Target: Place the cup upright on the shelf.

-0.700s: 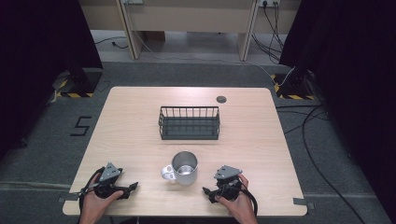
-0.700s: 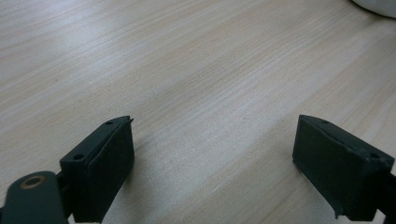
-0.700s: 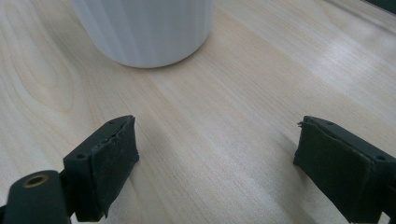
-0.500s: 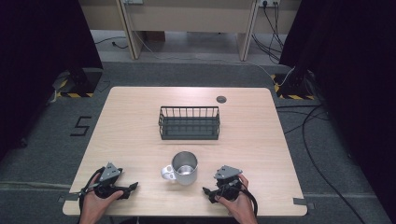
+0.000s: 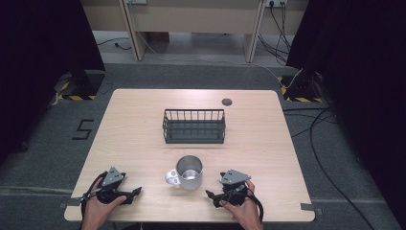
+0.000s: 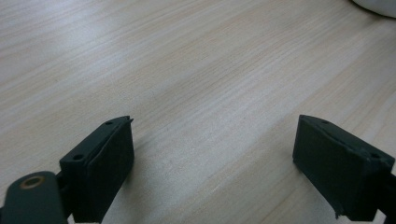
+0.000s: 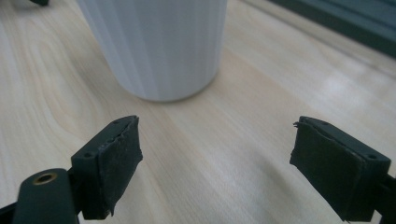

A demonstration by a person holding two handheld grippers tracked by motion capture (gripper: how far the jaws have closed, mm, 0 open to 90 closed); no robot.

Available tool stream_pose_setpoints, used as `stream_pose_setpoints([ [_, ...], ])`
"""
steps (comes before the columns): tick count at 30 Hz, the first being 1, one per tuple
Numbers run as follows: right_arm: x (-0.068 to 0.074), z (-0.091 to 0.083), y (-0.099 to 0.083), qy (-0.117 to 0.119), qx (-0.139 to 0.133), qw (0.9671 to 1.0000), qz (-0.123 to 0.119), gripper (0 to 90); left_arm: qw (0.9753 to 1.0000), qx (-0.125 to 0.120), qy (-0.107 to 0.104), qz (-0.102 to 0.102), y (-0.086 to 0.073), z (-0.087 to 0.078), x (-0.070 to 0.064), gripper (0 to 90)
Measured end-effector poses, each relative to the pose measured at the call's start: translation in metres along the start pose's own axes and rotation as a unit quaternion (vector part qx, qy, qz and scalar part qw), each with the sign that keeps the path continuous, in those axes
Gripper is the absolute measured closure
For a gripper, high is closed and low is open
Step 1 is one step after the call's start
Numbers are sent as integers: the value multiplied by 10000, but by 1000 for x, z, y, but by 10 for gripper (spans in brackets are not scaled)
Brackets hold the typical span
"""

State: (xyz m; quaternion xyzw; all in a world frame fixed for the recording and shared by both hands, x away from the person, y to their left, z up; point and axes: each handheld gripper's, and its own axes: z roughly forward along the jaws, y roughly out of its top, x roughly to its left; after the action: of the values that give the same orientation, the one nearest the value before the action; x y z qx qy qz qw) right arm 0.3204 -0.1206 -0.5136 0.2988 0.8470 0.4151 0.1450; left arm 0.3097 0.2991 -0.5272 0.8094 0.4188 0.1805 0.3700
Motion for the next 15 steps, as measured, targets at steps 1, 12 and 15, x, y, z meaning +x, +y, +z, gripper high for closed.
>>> stream_pose_setpoints([
  [1, 1, -4, 3, 12, -163, 9998, -60, 155, 10000, -1, 0, 1, 0, 0, 0, 118],
  [12, 6, -15, 18, 166, -936, 9953, -167, 151, 10000, -1, 1, 3, 0, 0, 0, 118],
  [15, 7, -16, 22, 186, -1106, 9936, -165, 150, 10000, -1, 3, 0, 0, 0, 0, 118],
])
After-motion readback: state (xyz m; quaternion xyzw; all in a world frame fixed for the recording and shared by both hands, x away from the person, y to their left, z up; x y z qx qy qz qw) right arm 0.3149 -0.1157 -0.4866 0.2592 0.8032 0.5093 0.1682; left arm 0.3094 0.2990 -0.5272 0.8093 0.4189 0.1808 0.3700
